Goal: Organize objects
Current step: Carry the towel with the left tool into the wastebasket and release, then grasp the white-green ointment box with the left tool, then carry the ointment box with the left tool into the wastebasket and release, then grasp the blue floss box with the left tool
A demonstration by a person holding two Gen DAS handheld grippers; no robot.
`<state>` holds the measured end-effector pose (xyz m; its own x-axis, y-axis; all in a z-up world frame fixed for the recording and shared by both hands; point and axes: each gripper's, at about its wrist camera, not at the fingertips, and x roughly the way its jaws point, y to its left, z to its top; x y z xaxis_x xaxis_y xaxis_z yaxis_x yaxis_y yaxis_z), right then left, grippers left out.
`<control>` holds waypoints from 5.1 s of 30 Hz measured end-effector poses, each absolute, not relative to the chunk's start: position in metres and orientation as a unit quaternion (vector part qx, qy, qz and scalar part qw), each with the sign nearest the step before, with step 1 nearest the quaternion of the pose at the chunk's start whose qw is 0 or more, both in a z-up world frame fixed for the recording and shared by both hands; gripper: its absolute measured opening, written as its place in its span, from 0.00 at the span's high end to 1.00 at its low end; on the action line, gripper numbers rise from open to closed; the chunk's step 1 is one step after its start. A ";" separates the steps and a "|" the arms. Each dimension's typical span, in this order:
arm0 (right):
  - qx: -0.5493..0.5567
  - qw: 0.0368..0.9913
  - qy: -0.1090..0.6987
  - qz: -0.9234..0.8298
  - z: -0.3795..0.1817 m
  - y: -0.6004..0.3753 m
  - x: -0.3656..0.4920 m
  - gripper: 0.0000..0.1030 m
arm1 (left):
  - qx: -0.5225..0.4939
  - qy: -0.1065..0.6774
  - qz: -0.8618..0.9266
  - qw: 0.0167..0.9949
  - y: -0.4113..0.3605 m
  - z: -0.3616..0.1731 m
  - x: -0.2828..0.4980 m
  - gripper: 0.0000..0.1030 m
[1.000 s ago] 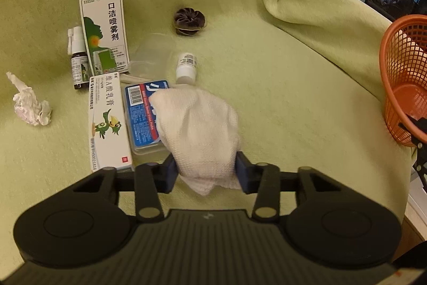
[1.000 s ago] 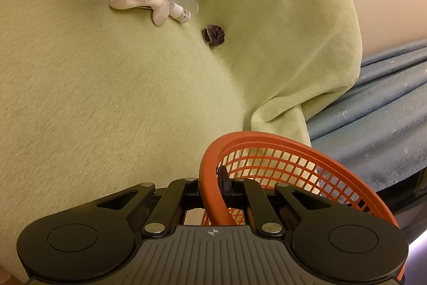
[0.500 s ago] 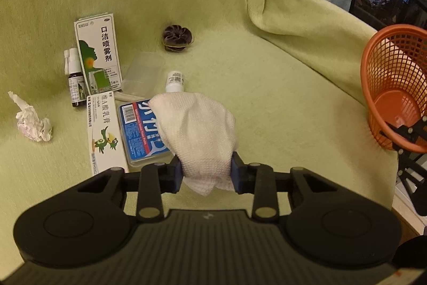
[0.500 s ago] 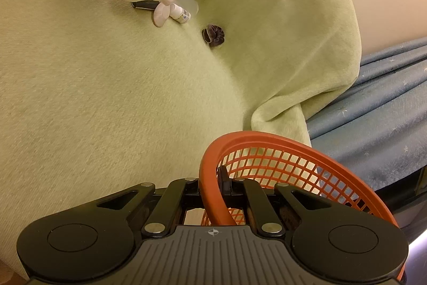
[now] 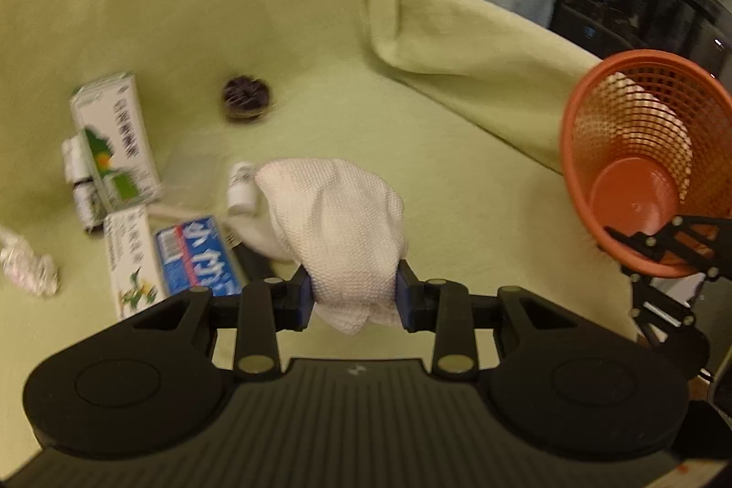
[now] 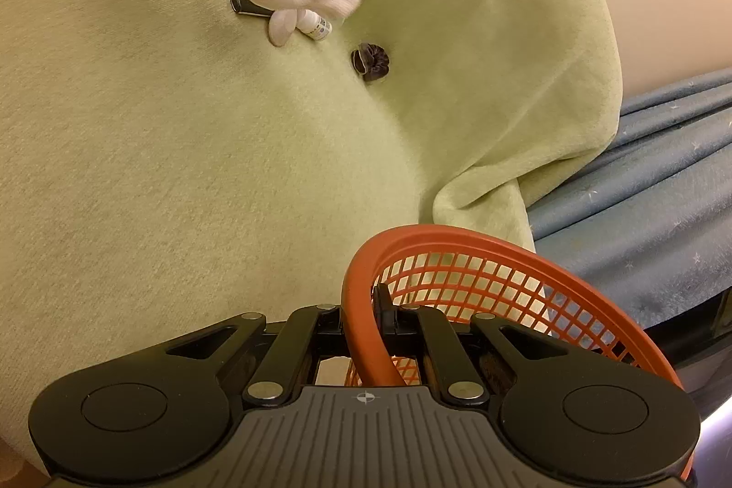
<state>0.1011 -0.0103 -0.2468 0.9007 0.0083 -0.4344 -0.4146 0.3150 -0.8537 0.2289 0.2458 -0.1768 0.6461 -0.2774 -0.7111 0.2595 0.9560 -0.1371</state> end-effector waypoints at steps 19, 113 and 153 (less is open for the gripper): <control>-0.557 0.802 0.177 0.128 -0.243 -0.012 0.102 0.99 | 0.030 0.353 -0.399 0.846 0.065 -0.109 0.287 0.61; -0.558 0.795 0.185 0.147 -0.240 -0.017 0.085 0.98 | 0.138 0.369 -0.362 0.845 0.141 -0.121 0.246 0.69; -0.546 0.803 0.196 0.139 -0.235 -0.017 0.085 0.98 | -0.045 0.426 -0.038 0.903 0.322 -0.225 0.261 0.42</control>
<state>0.0848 -0.0170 -0.2352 0.8845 0.0083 -0.4665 -0.4369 0.3658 -0.8218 0.2612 0.3223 -0.2254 0.6333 -0.1075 -0.7664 0.0299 0.9930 -0.1146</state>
